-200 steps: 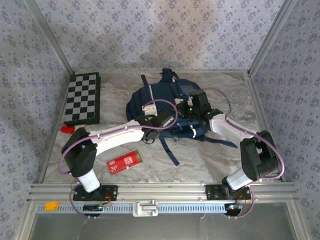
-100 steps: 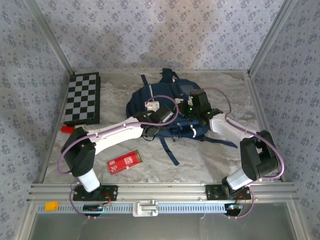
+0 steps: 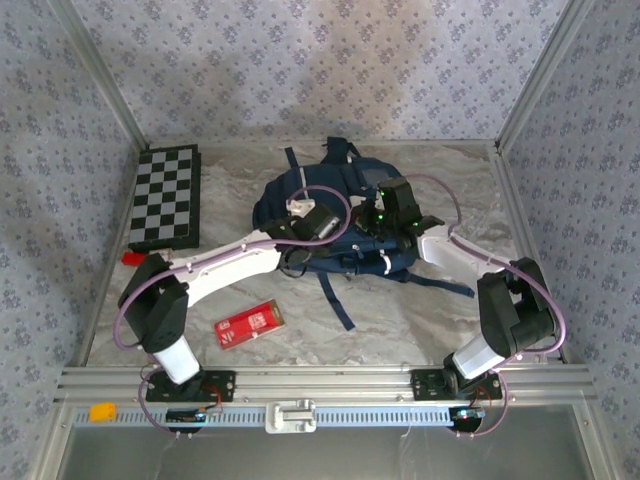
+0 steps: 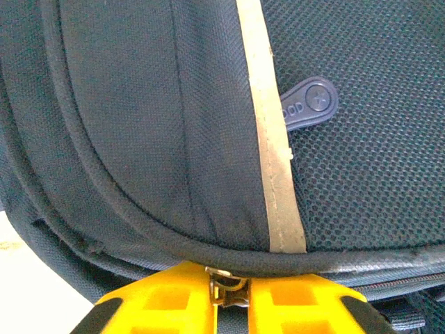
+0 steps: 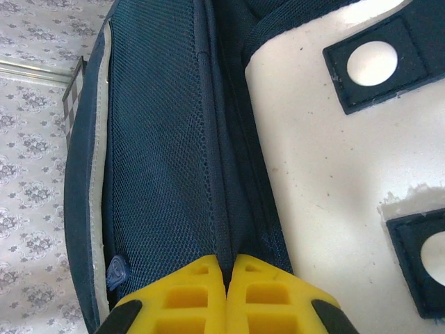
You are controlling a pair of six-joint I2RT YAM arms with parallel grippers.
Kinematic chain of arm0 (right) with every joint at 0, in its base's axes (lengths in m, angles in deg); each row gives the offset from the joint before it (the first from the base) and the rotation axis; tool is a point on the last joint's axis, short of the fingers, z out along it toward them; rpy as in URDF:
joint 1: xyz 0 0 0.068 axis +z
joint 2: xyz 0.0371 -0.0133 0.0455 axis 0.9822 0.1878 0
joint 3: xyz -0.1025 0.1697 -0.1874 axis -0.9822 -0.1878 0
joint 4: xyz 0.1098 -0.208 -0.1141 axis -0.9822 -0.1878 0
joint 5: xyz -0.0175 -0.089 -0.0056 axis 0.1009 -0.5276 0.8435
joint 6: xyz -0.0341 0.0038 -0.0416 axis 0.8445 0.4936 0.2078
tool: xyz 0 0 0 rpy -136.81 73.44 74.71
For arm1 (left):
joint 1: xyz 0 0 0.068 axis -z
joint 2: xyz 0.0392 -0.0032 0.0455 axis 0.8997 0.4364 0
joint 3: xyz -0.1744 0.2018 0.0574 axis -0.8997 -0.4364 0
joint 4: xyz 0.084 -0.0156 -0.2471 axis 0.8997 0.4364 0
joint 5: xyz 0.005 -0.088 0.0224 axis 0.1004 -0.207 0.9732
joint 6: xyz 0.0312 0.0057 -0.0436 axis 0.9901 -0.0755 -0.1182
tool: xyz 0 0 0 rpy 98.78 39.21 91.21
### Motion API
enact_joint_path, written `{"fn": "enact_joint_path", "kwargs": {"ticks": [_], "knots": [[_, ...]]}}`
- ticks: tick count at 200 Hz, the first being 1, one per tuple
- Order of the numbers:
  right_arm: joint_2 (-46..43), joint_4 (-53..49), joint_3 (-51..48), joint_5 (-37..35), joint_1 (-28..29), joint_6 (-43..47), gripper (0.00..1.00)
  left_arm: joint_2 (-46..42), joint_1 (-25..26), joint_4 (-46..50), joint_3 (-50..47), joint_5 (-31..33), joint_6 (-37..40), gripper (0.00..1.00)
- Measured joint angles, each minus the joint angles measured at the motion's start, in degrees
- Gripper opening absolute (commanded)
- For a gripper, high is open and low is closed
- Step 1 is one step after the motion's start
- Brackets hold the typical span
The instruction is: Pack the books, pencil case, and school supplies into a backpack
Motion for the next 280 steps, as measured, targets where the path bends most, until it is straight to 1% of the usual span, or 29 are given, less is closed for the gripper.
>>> {"fn": "enact_joint_path", "kwargs": {"ticks": [26, 35, 57, 84, 108, 132, 138, 159, 170, 183, 207, 225, 256, 280], "knots": [[0.0, 0.0, 0.0, 0.0, 0.0, 0.4, 0.00, -1.8, -0.3, -0.8, -1.9, -1.0, 0.9, 0.04], [0.0, -0.1, 0.0, 0.0, 0.0, 0.7, 0.00, -2.6, -0.5, -1.1, -2.6, -1.6, 1.4, 0.00], [0.0, -1.4, 0.7, 1.0, -0.7, 1.7, 0.00, -4.7, -1.9, -1.9, -4.7, -3.5, 3.5, 0.00], [0.1, -3.0, 1.5, 3.5, -1.7, 3.0, 0.00, -8.1, -3.6, -5.1, -8.4, -7.0, 8.7, 0.00], [1.2, -5.8, 3.7, 5.3, -3.2, 4.7, 0.00, -10.4, -3.9, -8.3, -10.9, -11.8, 13.0, 0.00], [3.7, -9.4, 7.5, 6.7, -5.2, 6.3, 0.00, -10.4, -2.9, -9.8, -10.9, -14.9, 14.8, 0.00], [4.9, -10.5, 9.1, 7.2, -5.8, 6.8, 0.05, -10.0, -2.3, -9.8, -10.4, -15.0, 14.9, 0.00], [9.4, -13.0, 15.1, 8.1, -7.4, 8.6, 0.27, -7.2, -0.5, -10.8, -7.3, -15.8, 15.0, 0.00], [10.9, -12.8, 17.3, 7.8, -8.0, 9.4, 0.35, -5.6, 0.3, -11.8, -5.9, -17.6, 15.0, 0.00], [11.1, -12.4, 18.3, 7.5, -8.7, 10.2, 0.41, -4.7, 1.2, -12.3, -5.1, -19.0, 15.0, 0.00], [8.4, -12.9, 17.5, 7.3, -9.4, 11.6, 0.49, -4.5, 2.1, -11.9, -4.7, -20.9, 16.0, 0.00], [3.0, -12.6, 12.6, 7.3, -9.5, 11.0, 0.52, -4.4, 2.1, -11.8, -4.7, -21.5, 17.0, 0.00], [-5.9, -10.0, 1.4, 7.5, -8.5, 5.8, 0.53, -4.0, 2.1, -11.8, -4.4, -21.7, 18.1, 0.00], [-7.3, -6.1, -5.1, 7.8, -5.8, 0.7, 0.52, -3.3, 2.1, -11.7, -4.3, -21.9, 18.6, 0.00]]}}
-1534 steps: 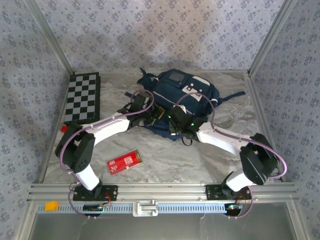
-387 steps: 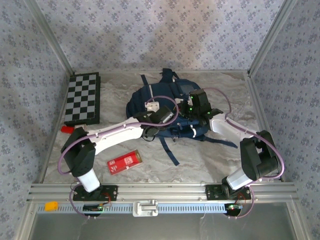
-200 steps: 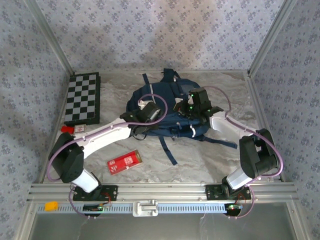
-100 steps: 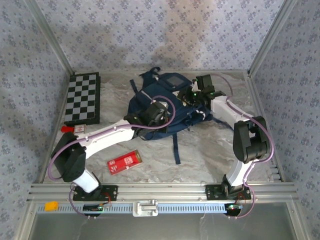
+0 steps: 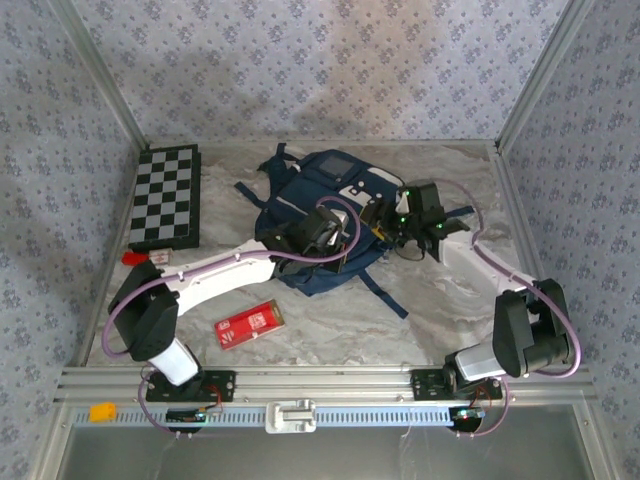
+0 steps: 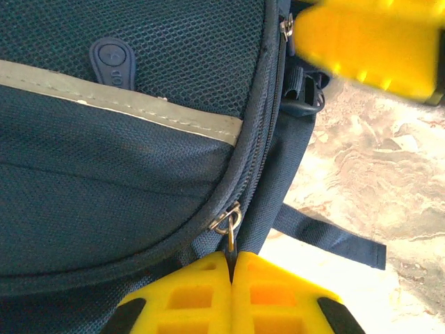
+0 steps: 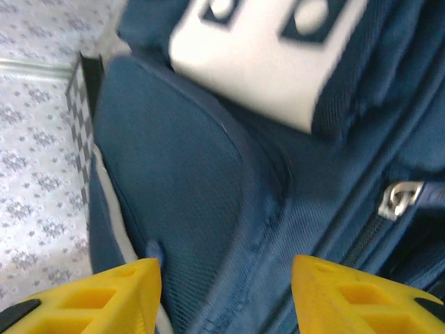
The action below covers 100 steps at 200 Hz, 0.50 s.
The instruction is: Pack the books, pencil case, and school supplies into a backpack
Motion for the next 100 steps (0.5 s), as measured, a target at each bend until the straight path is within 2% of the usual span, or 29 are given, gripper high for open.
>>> {"fn": "enact_joint_path", "kwargs": {"ticks": [18, 52, 74, 100], "knots": [[0.1, 2.1, -2.2, 0.0, 2.3, -3.4, 0.49, 0.1, 0.0, 0.0, 0.0, -0.1, 0.4, 0.00], [0.1, 7.8, -4.1, -1.9, 5.5, -8.1, 0.34, 0.1, 0.0, 0.4, 0.3, 0.0, 1.2, 0.00], [0.1, 8.5, -4.6, -2.6, 5.5, -9.2, 0.16, 0.1, 0.0, 0.7, 0.7, 0.0, 2.0, 0.00], [0.1, 8.5, -4.5, -2.1, 4.8, -8.8, 0.02, 0.2, 0.0, 1.9, 0.7, 0.0, 3.3, 0.00]]}}
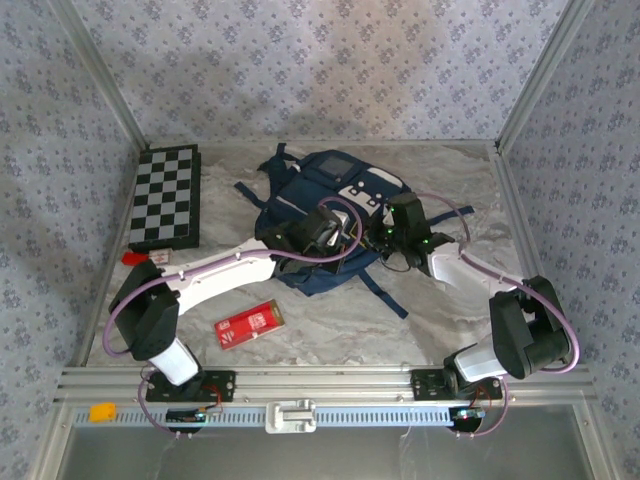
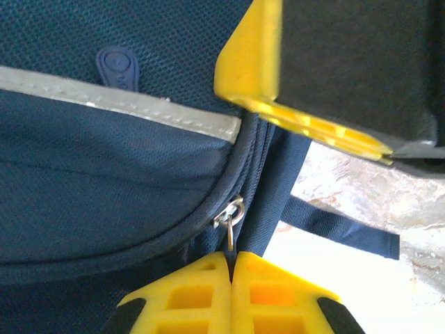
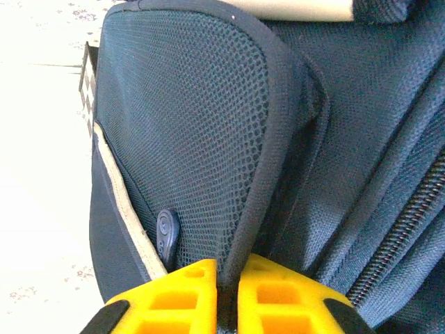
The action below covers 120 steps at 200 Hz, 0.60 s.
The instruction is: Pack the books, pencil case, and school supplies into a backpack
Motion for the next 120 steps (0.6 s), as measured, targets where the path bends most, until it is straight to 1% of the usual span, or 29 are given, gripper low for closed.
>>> {"fn": "enact_joint_path", "kwargs": {"ticks": [8, 21, 47, 81, 97, 109, 120], "knots": [[0.0, -0.6, 0.2, 0.7, -0.4, 0.6, 0.00, 0.0, 0.0, 0.3, 0.0, 0.2, 0.6, 0.00], [0.0, -1.9, 0.7, 2.1, -1.6, 2.0, 0.00, 0.0, 0.0, 0.7, 0.0, 0.8, 1.7, 0.00], [0.0, -7.1, 3.0, 5.7, -5.7, 6.8, 0.00, -0.7, -0.8, 1.2, -0.3, 1.7, 3.5, 0.00], [0.7, -15.3, 7.4, 10.2, -12.2, 14.6, 0.00, -4.5, -5.8, 0.8, -3.8, 1.7, 5.4, 0.00], [1.9, -17.9, 9.3, 11.9, -14.5, 17.1, 0.00, -5.1, -7.1, 0.2, -4.7, 1.4, 6.1, 0.00], [3.3, -19.5, 11.0, 13.1, -15.9, 18.5, 0.06, -5.1, -7.3, -0.7, -4.7, 0.2, 6.2, 0.00], [4.9, -20.5, 12.7, 14.2, -16.8, 19.6, 0.15, -5.1, -6.9, -1.7, -4.7, -0.5, 6.2, 0.00]]}}
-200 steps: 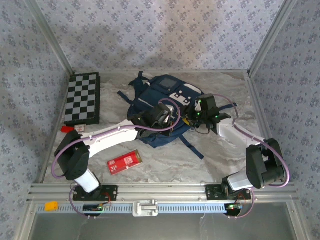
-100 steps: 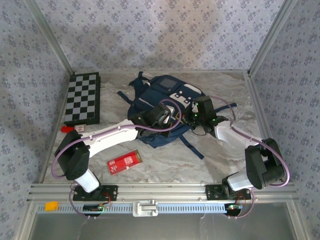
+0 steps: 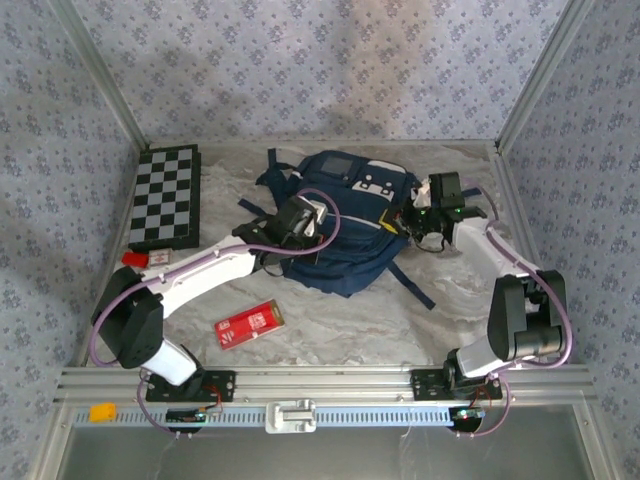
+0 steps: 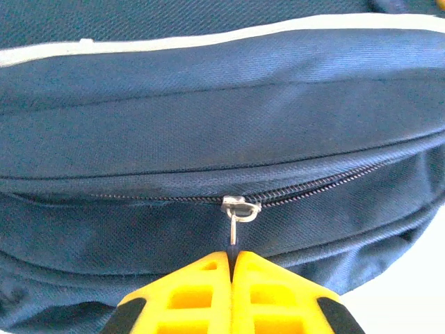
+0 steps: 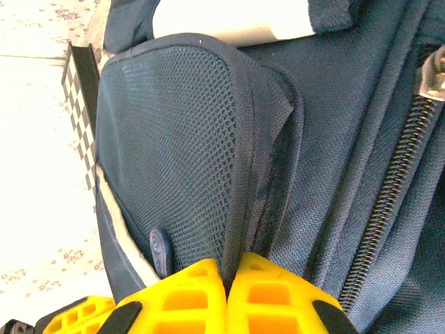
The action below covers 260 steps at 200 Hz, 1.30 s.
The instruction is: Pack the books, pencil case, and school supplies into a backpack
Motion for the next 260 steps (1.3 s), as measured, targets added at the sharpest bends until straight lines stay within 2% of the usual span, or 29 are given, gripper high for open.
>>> {"fn": "enact_joint_path", "kwargs": {"ticks": [27, 44, 63, 89, 112, 140, 175, 217, 260], "knots": [[2.1, 0.0, 2.6, 1.0, -1.3, 1.9, 0.40, 0.9, 2.4, -0.5, 0.7, -0.2, 0.0, 0.00], [0.9, -0.8, 2.5, 0.2, -1.5, 2.8, 0.51, 3.2, 4.0, -0.1, 3.0, -0.5, -0.2, 0.00], [-2.8, -2.2, 0.6, -0.4, -2.3, 4.9, 0.54, 4.6, 5.1, -0.1, 4.6, -1.2, -0.2, 0.00], [-11.1, -1.4, -7.8, 1.2, -5.5, 3.0, 0.57, 5.8, 5.8, 0.0, 6.0, -2.6, -0.6, 0.00], [-15.2, 0.4, -12.7, 2.8, -4.1, -0.7, 0.57, 7.3, 5.9, -0.1, 7.7, -4.3, -1.2, 0.00], [-16.9, 6.0, -18.1, 3.8, -2.8, -6.4, 0.48, 9.0, 7.0, -0.1, 9.5, -5.0, -1.4, 0.00], [-16.2, 12.4, -21.0, 3.9, -2.4, -12.9, 0.28, 11.0, 8.5, 0.1, 11.9, -5.1, -1.4, 0.00], [-13.9, 10.7, -18.2, 4.1, -4.0, -11.7, 0.02, 11.1, 8.7, 0.1, 12.1, -4.9, -0.9, 0.00], [-9.9, 6.5, -13.2, 6.7, -8.1, -7.3, 0.00, 9.3, 8.3, -0.5, 10.1, -3.1, 1.5, 0.00]]}}
